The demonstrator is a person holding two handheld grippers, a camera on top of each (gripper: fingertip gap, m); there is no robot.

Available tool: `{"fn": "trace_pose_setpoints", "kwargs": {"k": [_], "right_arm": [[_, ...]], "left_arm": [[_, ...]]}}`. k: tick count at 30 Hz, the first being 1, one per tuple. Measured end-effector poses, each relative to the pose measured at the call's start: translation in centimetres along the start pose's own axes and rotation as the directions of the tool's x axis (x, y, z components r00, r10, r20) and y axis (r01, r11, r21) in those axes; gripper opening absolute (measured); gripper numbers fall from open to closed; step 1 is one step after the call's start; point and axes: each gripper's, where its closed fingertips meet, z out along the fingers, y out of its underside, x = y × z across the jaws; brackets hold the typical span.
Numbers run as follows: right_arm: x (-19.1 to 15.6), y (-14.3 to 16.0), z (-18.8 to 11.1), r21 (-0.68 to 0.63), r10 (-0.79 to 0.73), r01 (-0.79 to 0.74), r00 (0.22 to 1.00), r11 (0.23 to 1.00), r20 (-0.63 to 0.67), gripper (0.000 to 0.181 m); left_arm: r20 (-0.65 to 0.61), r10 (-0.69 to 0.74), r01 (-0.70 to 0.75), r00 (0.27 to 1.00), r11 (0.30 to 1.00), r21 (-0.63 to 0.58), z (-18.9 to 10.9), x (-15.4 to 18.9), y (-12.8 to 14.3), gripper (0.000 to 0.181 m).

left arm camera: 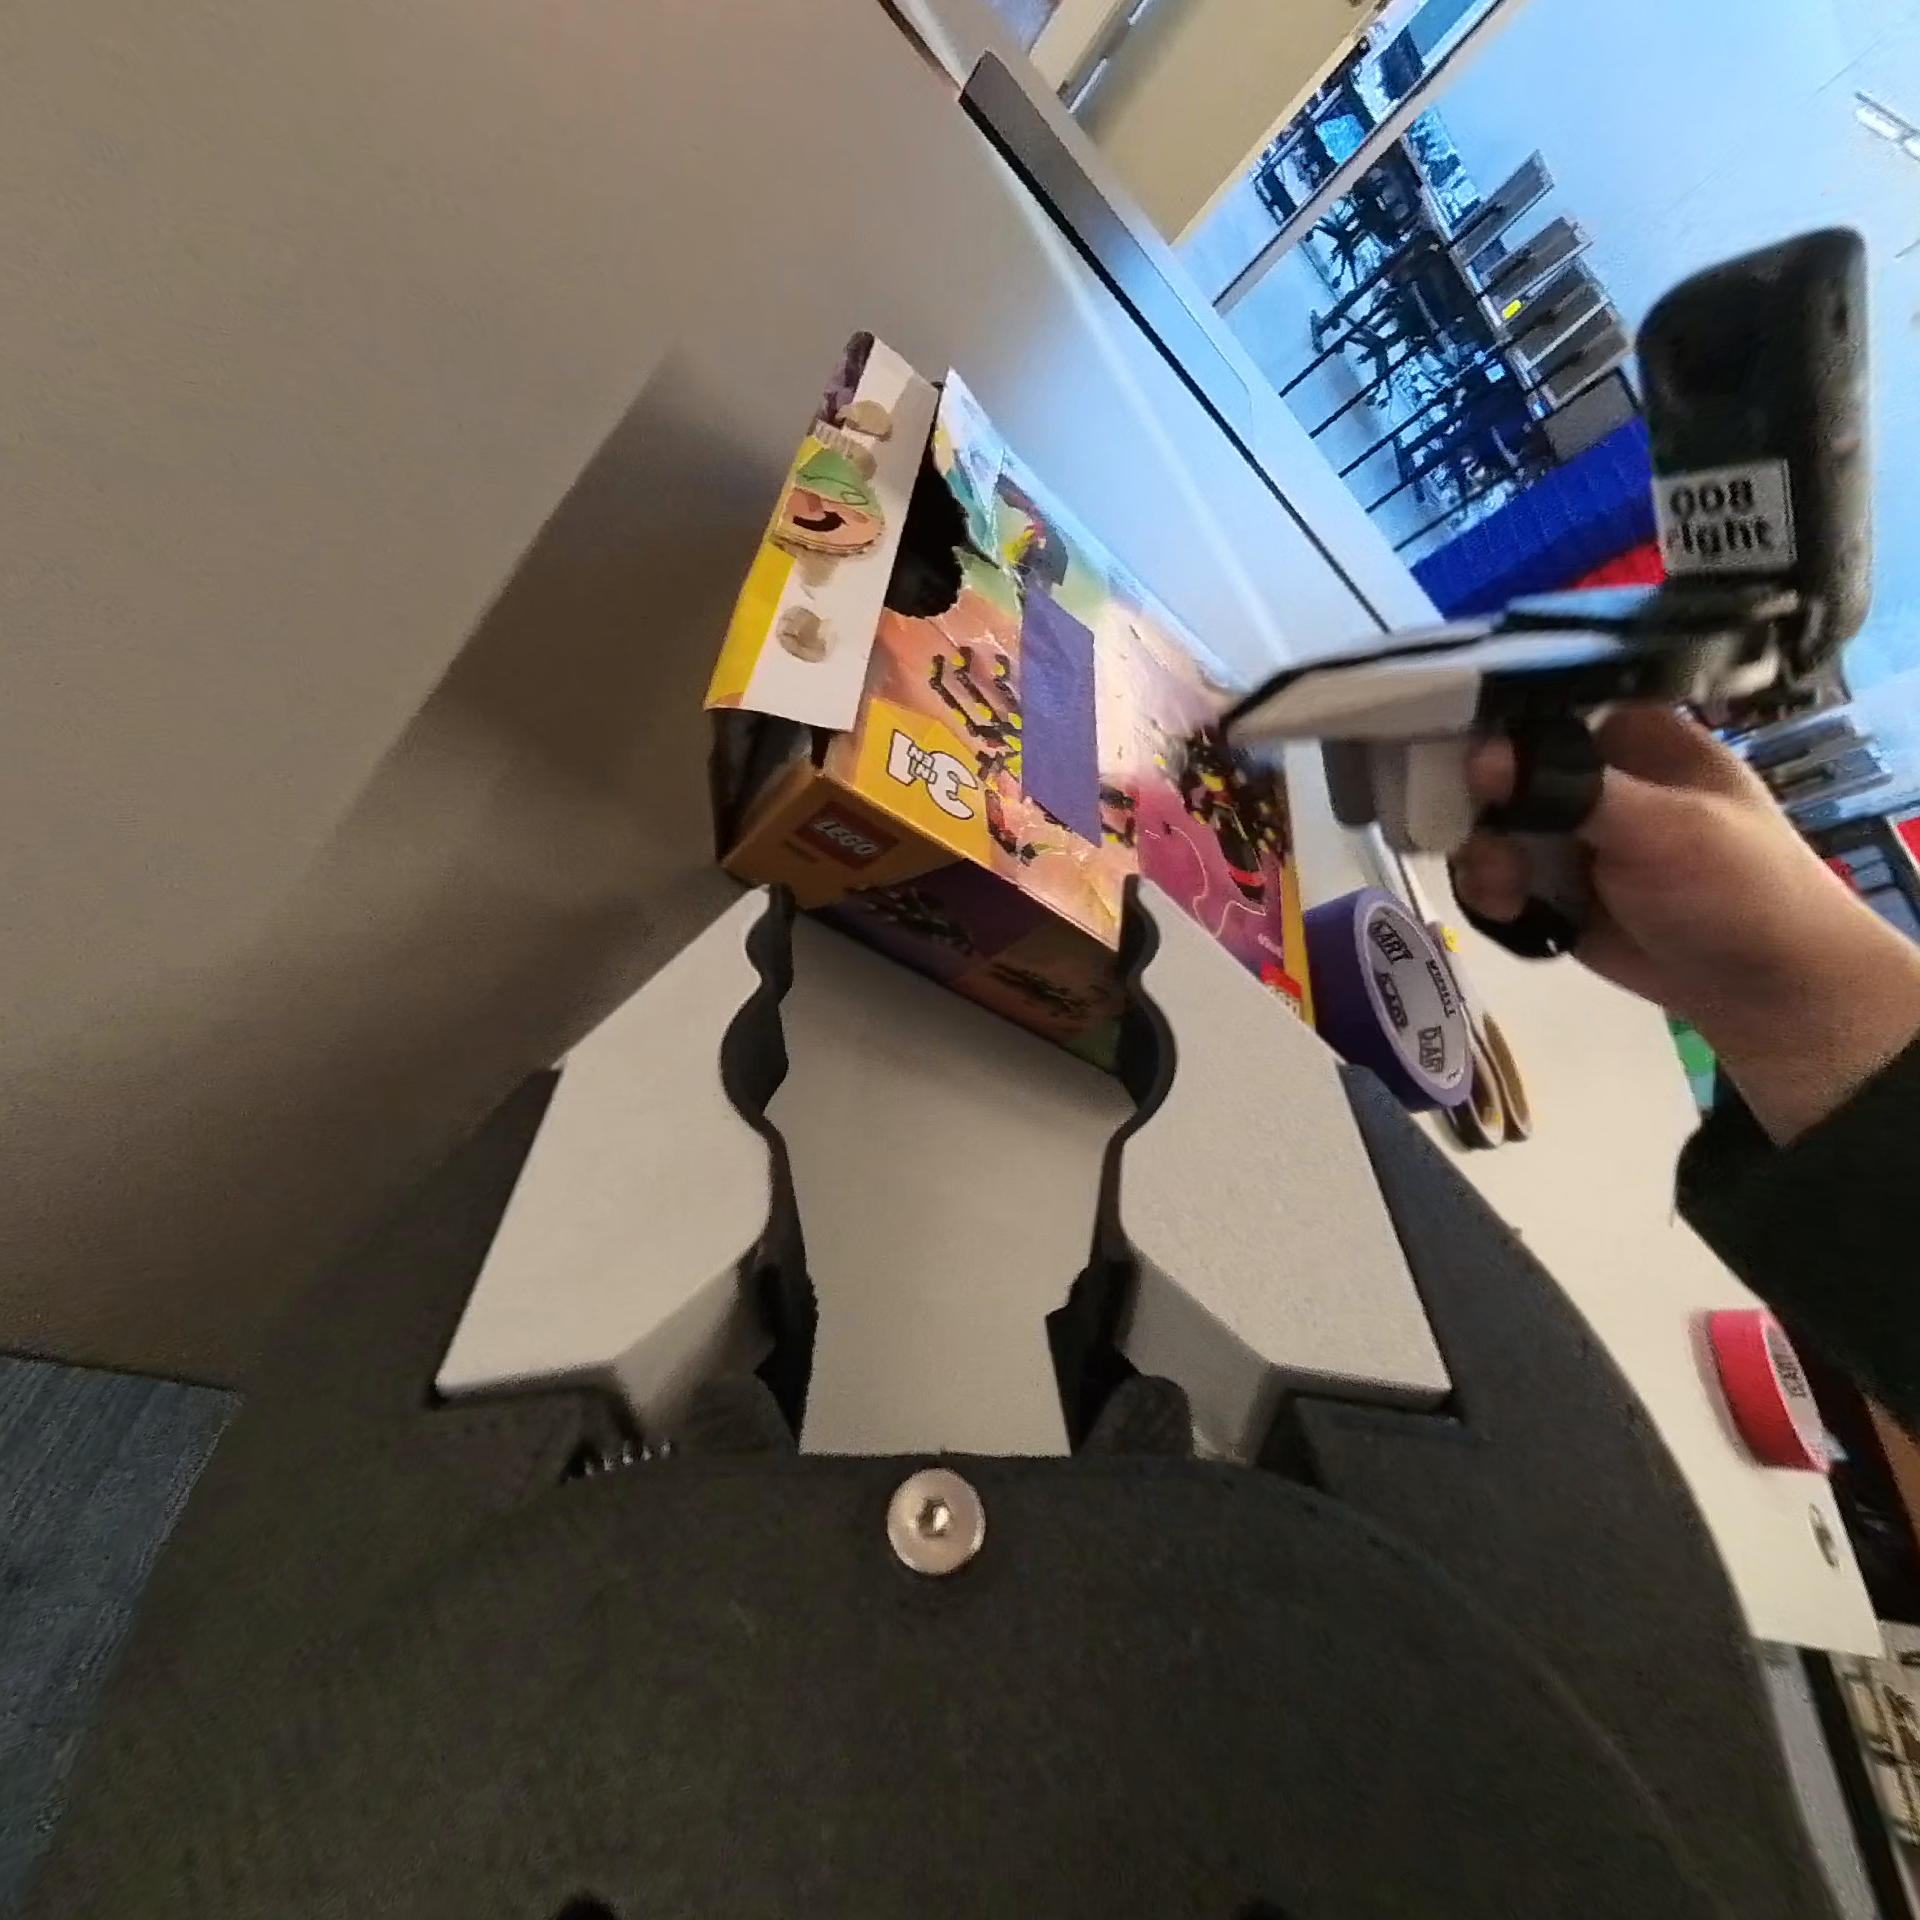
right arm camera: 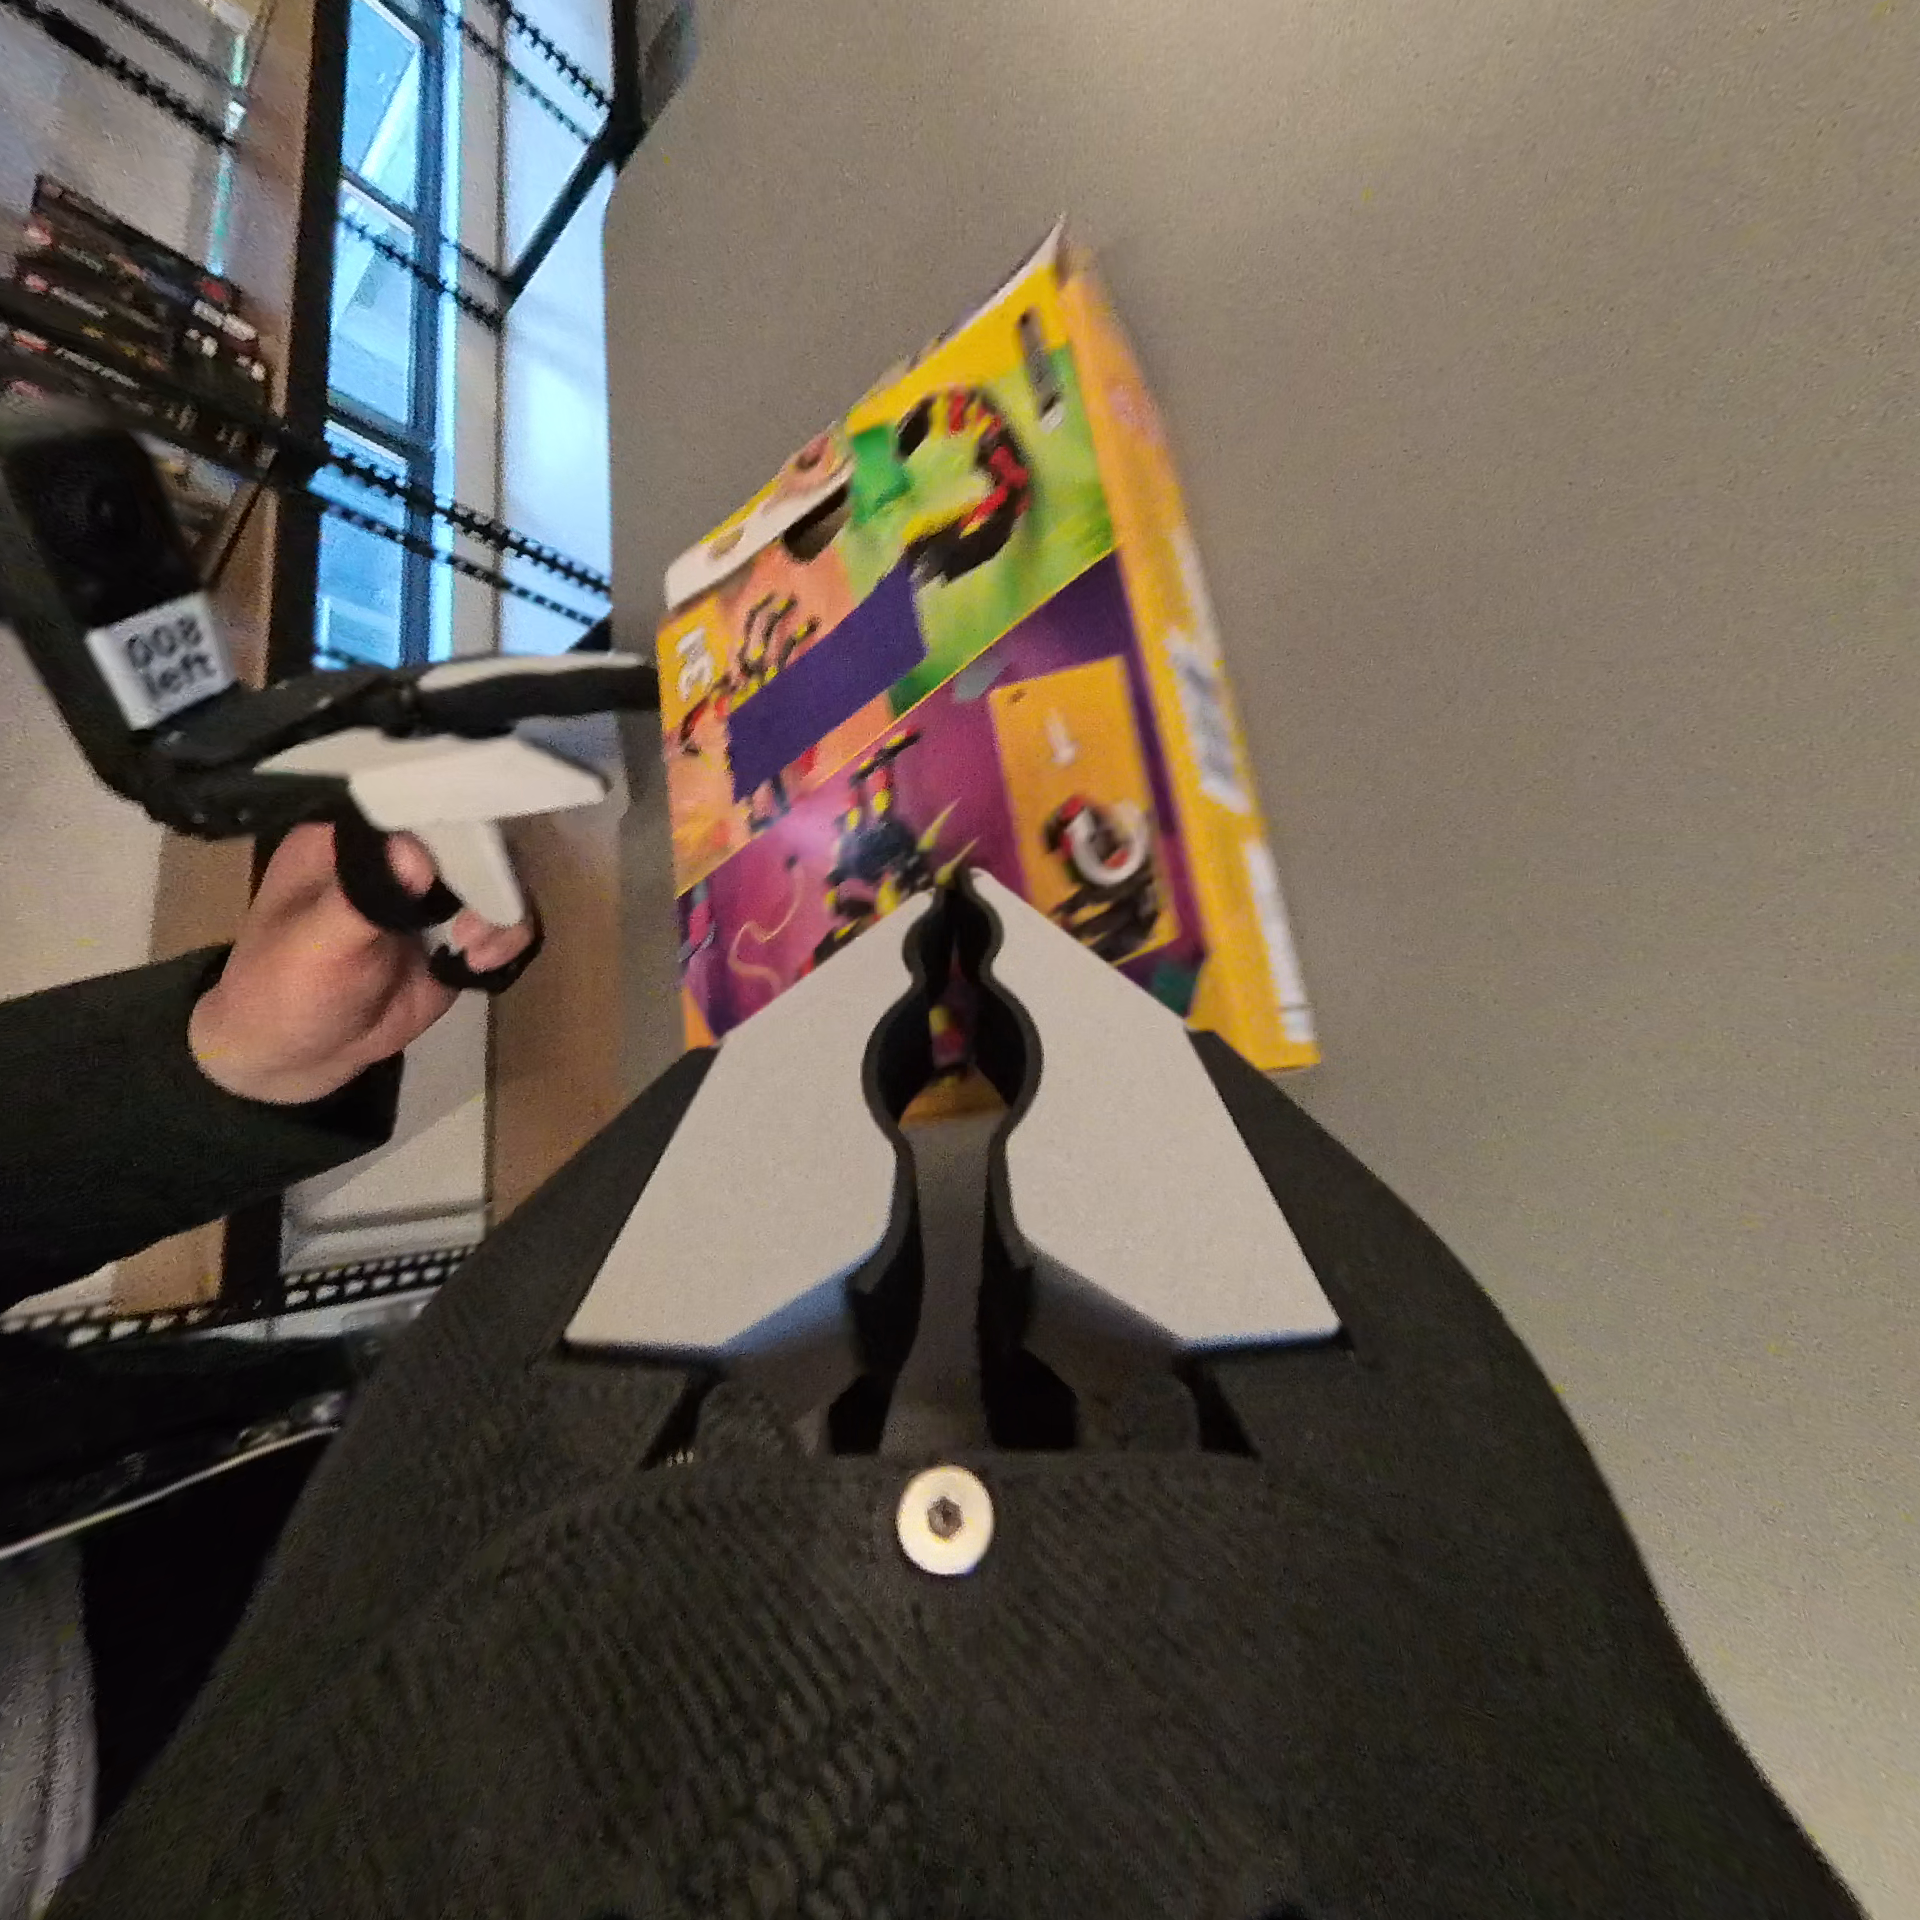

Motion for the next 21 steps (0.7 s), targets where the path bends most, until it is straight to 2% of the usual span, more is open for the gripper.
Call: {"fn": "trace_pose_setpoints", "kwargs": {"k": [2,3,5,6,8,10,12,13,14,16,18,20,21], "right_arm": [[-1.6,1.5,0.0,-0.028,-0.025,0.026,1.0,0.999,0.018,0.0],[-1.5,1.2,-0.4,0.001,-0.075,0.075,0.997,0.997,-0.029,0.004],[-0.1,-1.8,-2.0,0.125,-0.174,0.199,0.967,0.972,-0.183,0.03],[0.9,-3.4,-2.9,0.174,-0.198,0.245,0.947,0.954,-0.254,0.036],[3.4,-5.1,-3.2,0.191,-0.178,0.244,0.935,0.951,-0.308,0.051],[4.1,-4.4,-1.5,0.12,-0.122,0.143,0.978,0.982,-0.17,0.046],[3.2,-2.9,-0.3,0.04,-0.052,0.052,0.999,0.998,0.004,0.025],[3.2,-2.6,-0.1,0.028,0.0,0.0,1.0,1.0,0.02,0.032],[3.0,-2.1,-0.1,0.022,0.027,-0.028,0.999,0.999,0.025,0.031],[1.6,-0.4,-0.3,-0.053,0.038,-0.035,0.997,0.998,0.06,0.012],[1.2,1.3,-0.1,-0.135,0.033,-0.028,0.999,0.99,0.034,0.009],[2.0,0.7,0.1,-0.096,0.041,-0.042,0.999,0.994,-0.012,0.014],[2.0,0.1,0.2,-0.064,0.102,-0.101,0.995,0.993,0.006,0.022]], "left_arm": [[-0.011,-0.018,0.018,1.0,1.0,-0.011,0.1,0.0,0.1,0.064],[-0.019,-0.032,0.032,0.999,0.999,-0.031,0.3,0.0,0.3,0.067],[-0.042,-0.077,0.073,0.996,0.994,-0.087,1.1,0.1,1.1,0.068],[-0.053,-0.088,0.082,0.995,0.991,-0.109,1.5,0.2,1.4,0.065],[-0.041,-0.065,0.06,0.997,0.992,-0.108,2.0,0.0,1.3,0.058],[-0.026,-0.022,0.02,0.999,0.996,-0.087,2.4,-0.5,0.6,0.057],[-0.011,-0.01,0.009,1.0,0.996,-0.091,2.8,-1.3,-0.3,0.059],[-0.004,-0.002,0.002,1.0,0.995,-0.098,2.9,-1.8,-0.9,0.059],[0.006,0.002,-0.001,1.0,0.995,-0.1,2.9,-2.5,-1.6,0.058],[0.049,0.01,-0.005,0.999,0.996,-0.092,2.6,-4.2,-3.2,0.057],[0.057,0.02,-0.015,0.998,0.995,-0.101,2.3,-5.2,-4.3,0.054],[0.007,0.014,-0.013,1.0,0.992,-0.127,2.4,-5.2,-4.7,0.054],[-0.019,-0.004,0.002,1.0,0.99,-0.144,2.5,-5.2,-4.8,0.058]]}}
